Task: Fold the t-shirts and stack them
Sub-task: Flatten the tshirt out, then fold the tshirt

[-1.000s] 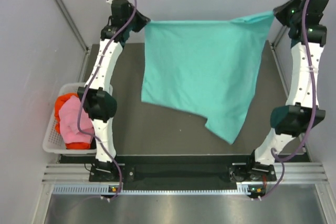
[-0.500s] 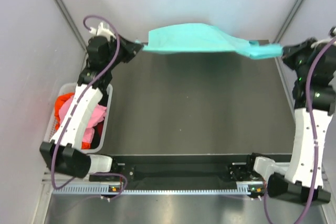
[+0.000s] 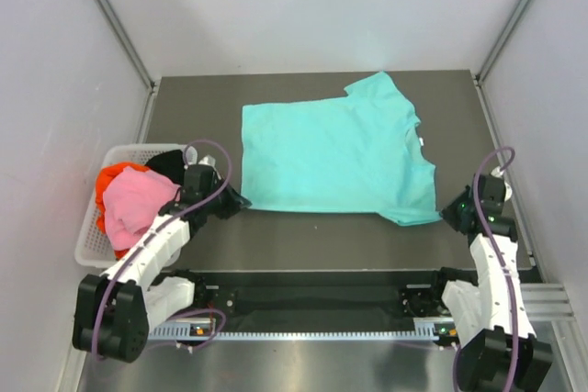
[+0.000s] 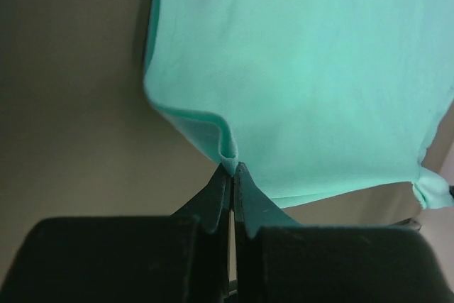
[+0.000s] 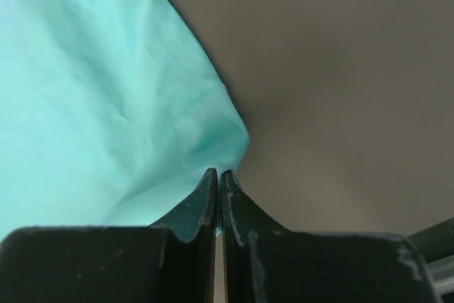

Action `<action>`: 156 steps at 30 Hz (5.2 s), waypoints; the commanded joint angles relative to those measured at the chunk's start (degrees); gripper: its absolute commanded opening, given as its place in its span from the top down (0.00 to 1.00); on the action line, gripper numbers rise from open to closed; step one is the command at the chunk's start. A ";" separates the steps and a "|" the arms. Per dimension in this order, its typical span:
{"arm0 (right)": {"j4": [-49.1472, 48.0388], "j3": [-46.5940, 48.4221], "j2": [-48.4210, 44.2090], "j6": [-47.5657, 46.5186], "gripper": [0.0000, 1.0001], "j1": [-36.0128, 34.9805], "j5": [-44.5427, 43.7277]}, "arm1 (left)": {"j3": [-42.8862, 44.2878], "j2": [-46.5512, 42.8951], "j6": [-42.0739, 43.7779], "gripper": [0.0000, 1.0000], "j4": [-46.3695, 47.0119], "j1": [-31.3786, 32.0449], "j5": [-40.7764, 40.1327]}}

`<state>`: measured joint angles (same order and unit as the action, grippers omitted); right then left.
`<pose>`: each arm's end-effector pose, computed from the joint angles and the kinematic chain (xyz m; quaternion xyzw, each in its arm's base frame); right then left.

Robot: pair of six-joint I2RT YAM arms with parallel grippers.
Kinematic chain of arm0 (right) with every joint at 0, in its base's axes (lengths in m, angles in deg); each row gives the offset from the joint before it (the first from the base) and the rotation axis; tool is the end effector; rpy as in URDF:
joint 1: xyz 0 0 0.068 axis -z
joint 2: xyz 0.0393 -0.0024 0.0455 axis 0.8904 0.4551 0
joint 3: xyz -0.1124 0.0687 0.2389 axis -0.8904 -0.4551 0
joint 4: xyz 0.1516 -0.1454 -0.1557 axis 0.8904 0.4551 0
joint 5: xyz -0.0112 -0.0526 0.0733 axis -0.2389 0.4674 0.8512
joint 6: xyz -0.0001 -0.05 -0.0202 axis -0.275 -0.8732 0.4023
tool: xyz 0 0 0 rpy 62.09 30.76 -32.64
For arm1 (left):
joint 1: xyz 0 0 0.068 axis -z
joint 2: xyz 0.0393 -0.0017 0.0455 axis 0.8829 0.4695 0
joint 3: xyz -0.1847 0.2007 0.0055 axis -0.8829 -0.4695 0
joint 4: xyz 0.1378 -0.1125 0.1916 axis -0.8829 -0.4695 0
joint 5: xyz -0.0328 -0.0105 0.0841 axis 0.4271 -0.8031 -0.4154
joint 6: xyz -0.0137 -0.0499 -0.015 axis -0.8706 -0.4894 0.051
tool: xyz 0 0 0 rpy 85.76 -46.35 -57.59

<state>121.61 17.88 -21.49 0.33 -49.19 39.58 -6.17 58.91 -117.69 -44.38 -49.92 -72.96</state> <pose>0.1454 -0.0358 0.2155 0.3877 0.8579 0.0584 0.3322 0.2029 -0.0521 0.1990 -0.2269 0.8865 -0.2868 0.2836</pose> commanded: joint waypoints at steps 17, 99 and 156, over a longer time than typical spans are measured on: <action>-9.83 3.02 6.84 0.40 1.00 -0.81 0.12 | -1.44 3.97 -0.61 1.00 0.81 -0.03 -0.99; -6.24 25.74 40.44 4.33 0.61 -6.19 2.12 | 12.90 17.59 1.06 0.59 -6.75 16.84 -20.24; -7.82 27.54 35.76 -9.43 0.67 -8.19 0.86 | 31.17 21.55 9.92 0.59 -17.30 8.07 -19.47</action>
<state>117.42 39.99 14.12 -2.57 -54.72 31.95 20.67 81.03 -112.70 -63.57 -37.18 -99.23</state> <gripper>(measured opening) 0.317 0.405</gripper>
